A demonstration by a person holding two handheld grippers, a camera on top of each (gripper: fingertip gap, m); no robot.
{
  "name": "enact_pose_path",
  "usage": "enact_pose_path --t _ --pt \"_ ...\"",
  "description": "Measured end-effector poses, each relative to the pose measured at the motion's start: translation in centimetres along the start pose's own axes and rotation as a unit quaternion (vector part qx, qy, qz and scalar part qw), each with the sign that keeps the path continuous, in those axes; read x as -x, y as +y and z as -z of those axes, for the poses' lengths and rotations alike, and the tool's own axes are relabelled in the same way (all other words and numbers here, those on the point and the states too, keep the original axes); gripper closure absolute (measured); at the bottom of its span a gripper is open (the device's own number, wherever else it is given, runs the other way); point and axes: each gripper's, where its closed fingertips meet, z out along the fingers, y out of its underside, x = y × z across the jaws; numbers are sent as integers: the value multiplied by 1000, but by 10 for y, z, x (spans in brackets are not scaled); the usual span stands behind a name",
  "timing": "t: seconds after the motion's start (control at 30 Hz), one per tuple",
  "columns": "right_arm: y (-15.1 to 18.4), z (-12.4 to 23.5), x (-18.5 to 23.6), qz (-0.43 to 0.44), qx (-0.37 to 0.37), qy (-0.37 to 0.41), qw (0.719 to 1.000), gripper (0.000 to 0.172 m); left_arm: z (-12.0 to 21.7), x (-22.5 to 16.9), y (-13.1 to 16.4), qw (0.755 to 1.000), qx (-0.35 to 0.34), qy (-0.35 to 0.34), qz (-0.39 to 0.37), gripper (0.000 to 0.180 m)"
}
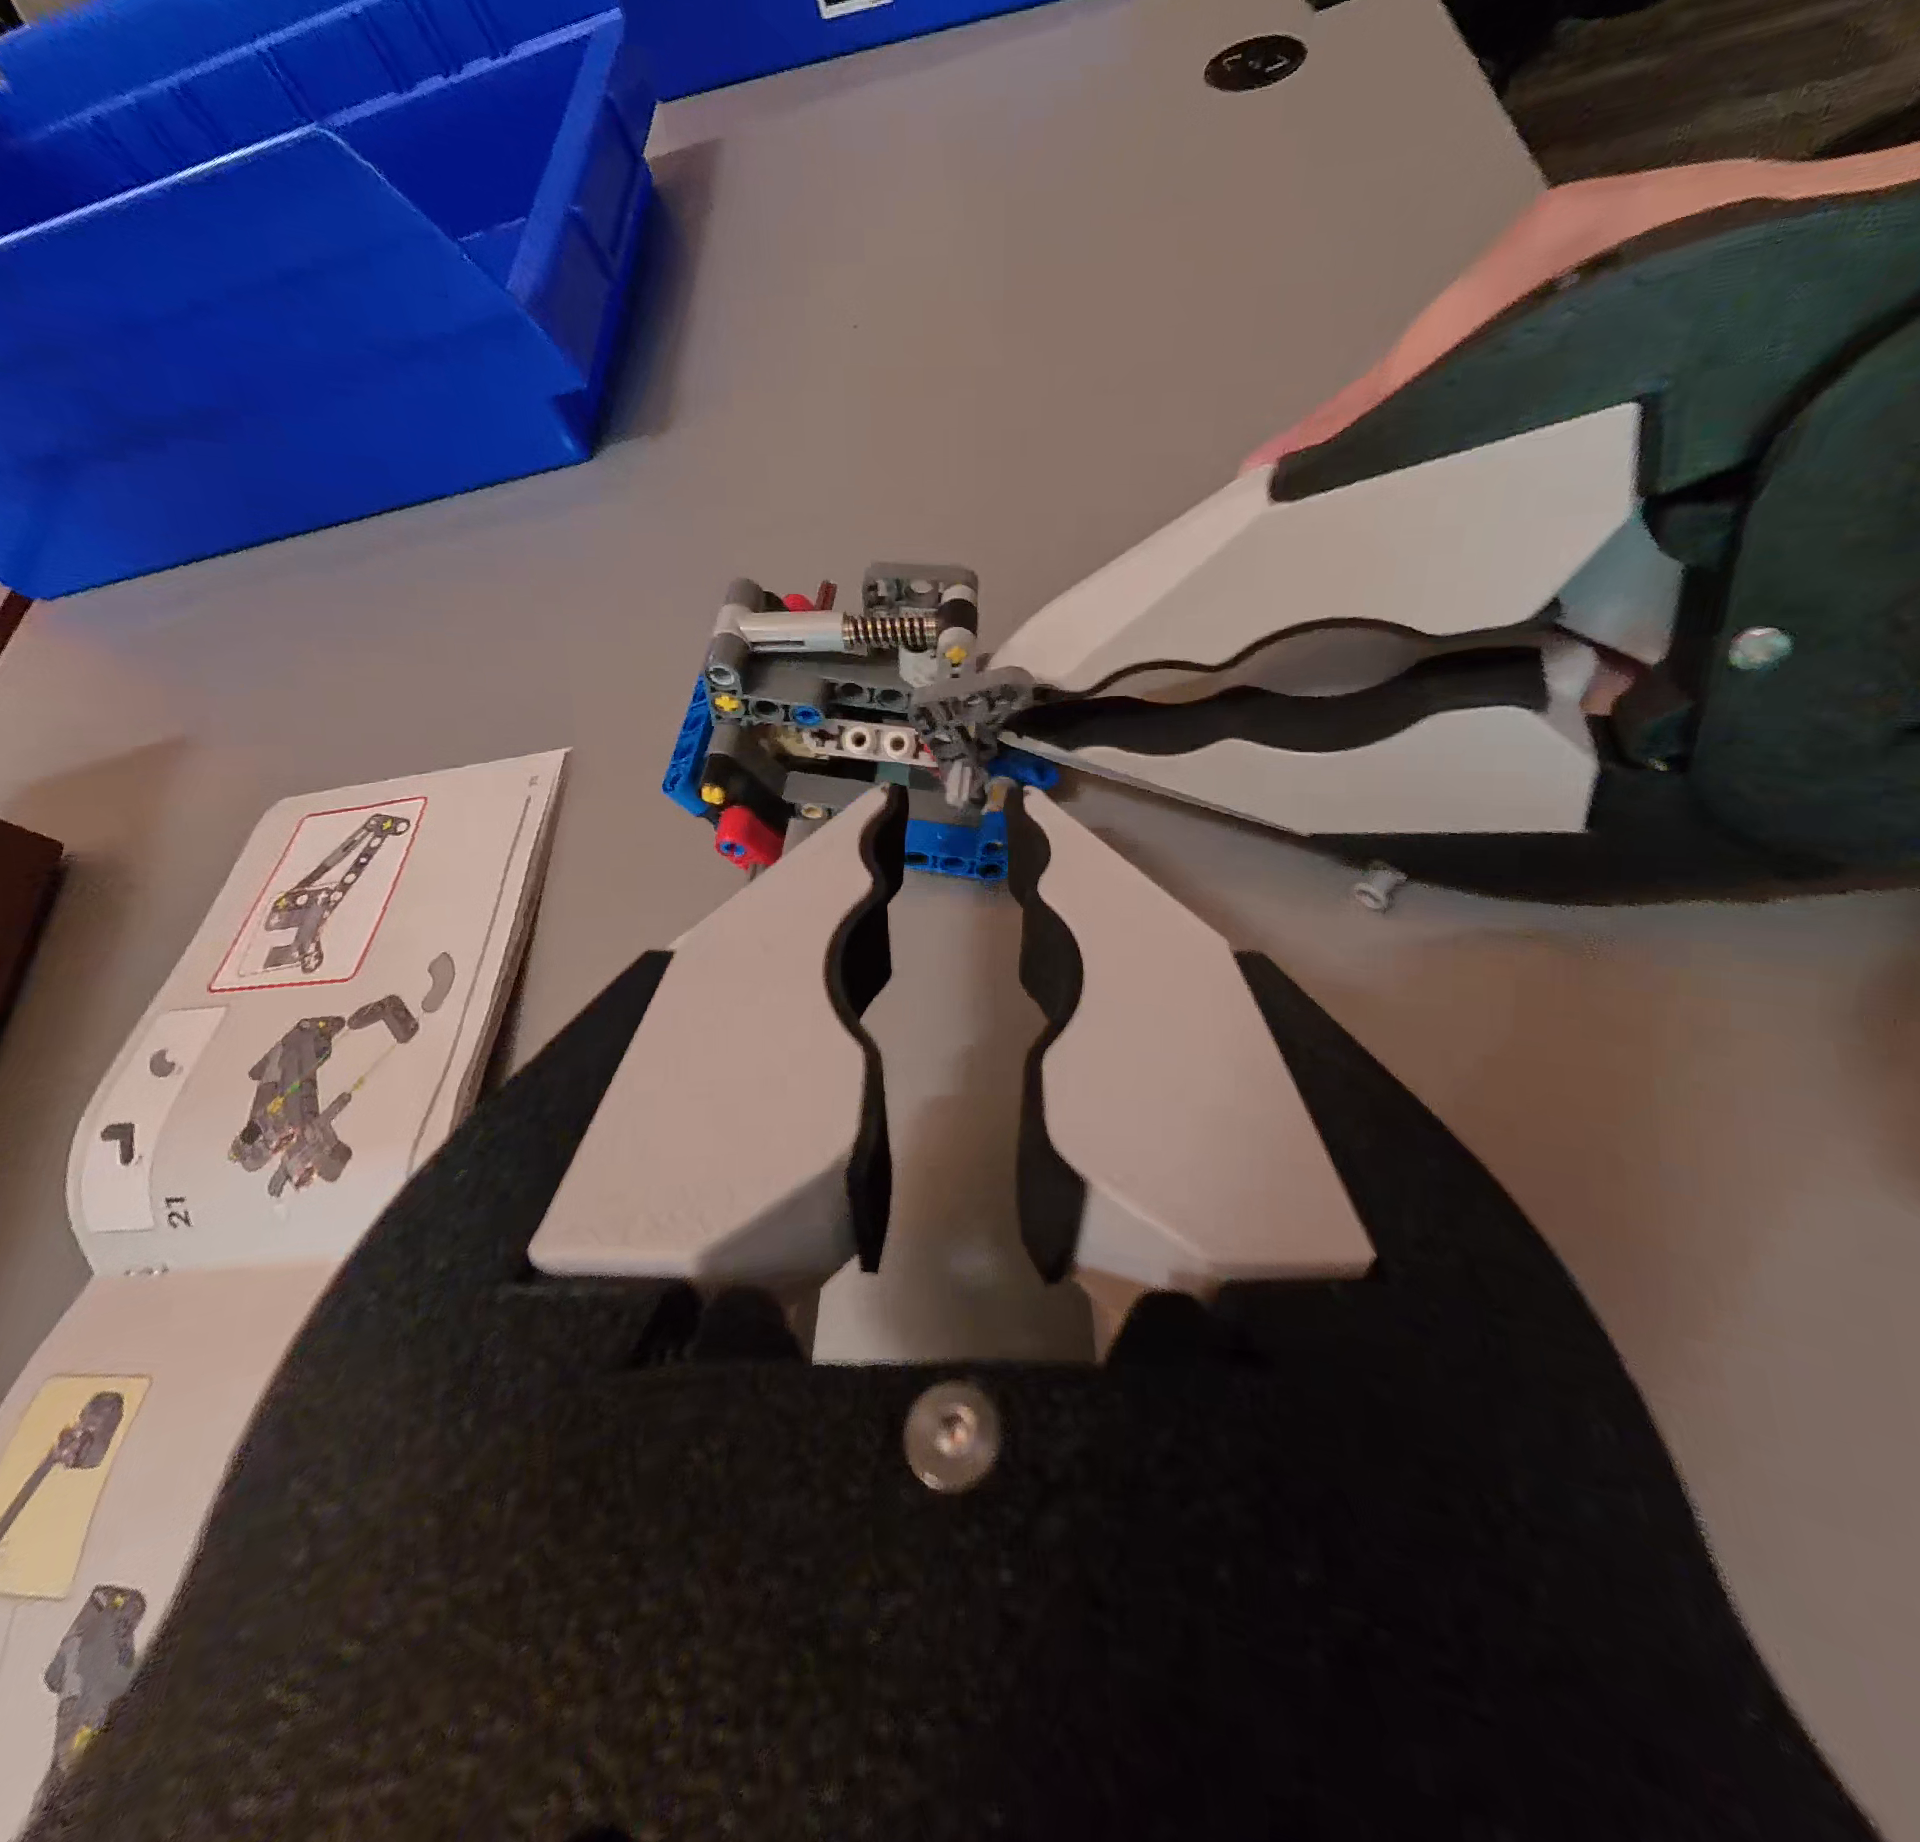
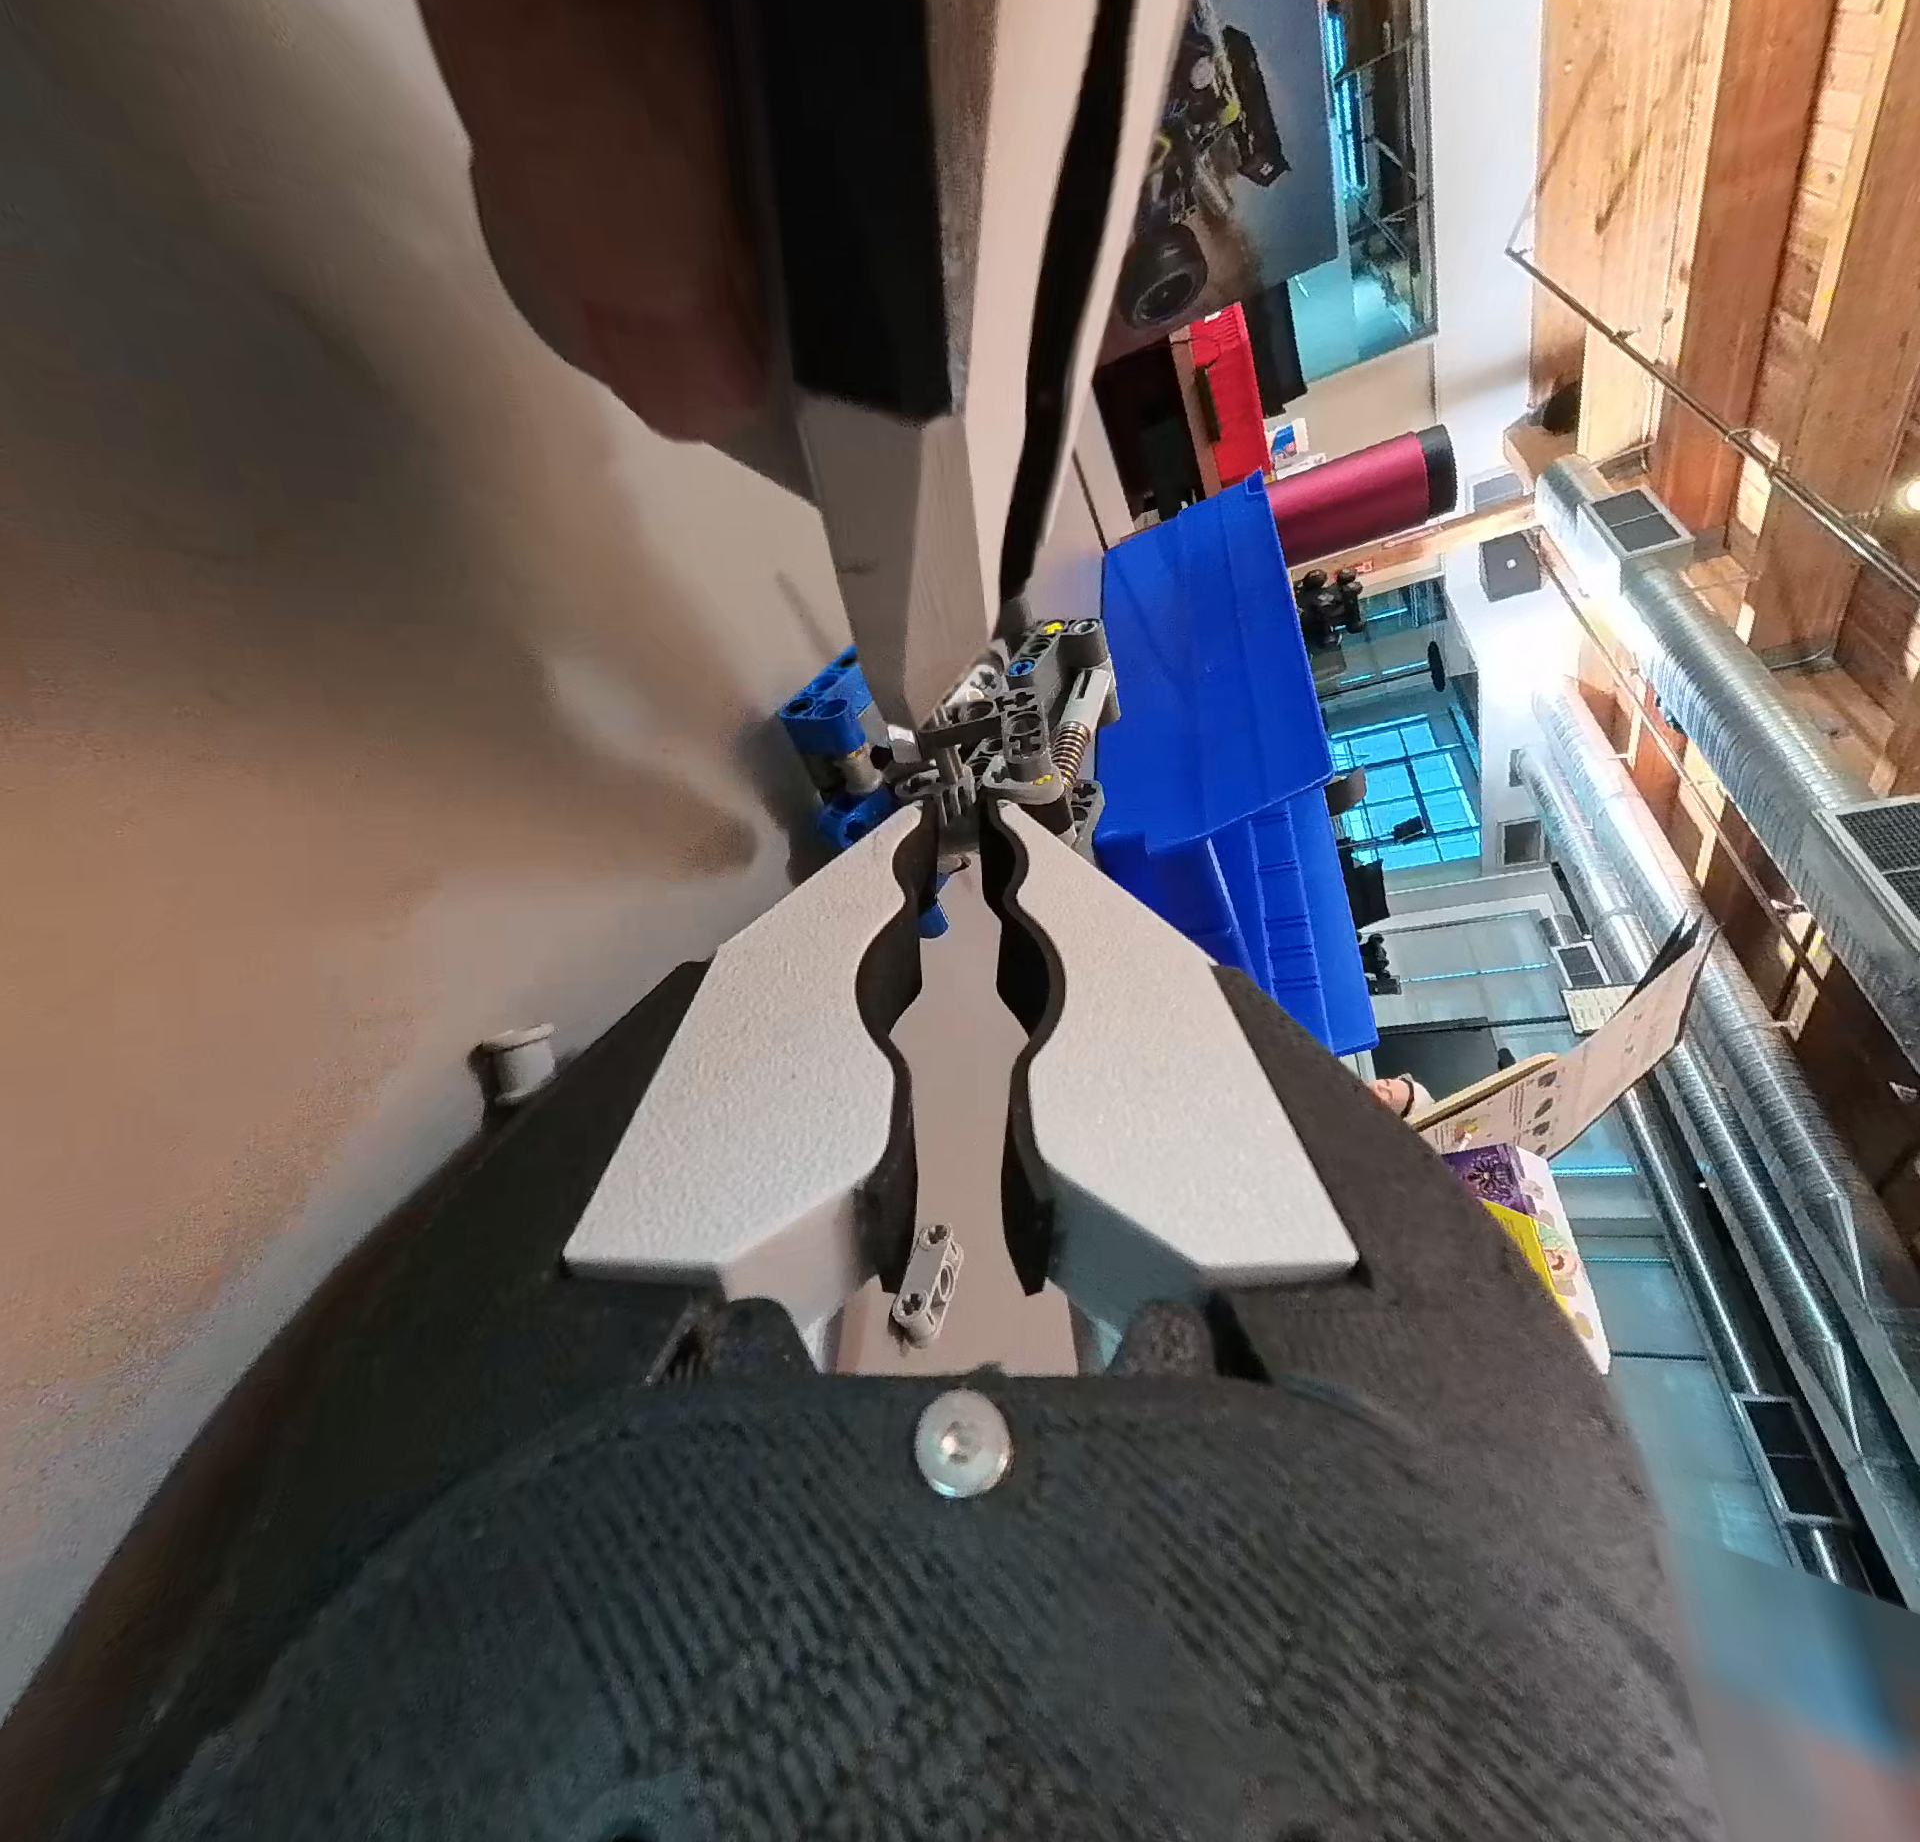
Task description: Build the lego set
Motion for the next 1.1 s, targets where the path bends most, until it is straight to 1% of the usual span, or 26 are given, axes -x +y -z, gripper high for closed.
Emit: enact_pose_path --t 0.2,0.3,0.47,0.57,0.7,0.93,1.1 --pt "0 0 0 -2 -1 0 1000 166 -9 2 -7 1000 -9 -5 2 166" --pt "0 0 0 -5 -3 -1 1000 166 -14 2 -6 1000 -2 -3 2 166" --pt "0 0 0 -13 -3 -5 1000 166 -17 3 -6 1000 4 -6 3 171" --pt "1 -2 1 -12 7 -5 1000 166 -16 3 -4 1000 1 4 28 174" --pt "2 -2 1 25 28 4 999 166 -16 0 -3 997 3 22 70 176" --pt "0 -2 2 26 25 0 999 165 -12 -2 0 989 6 48 140 176" --pt "-1 -2 4 26 24 -5 999 165 -8 -4 3 985 8 52 167 176"
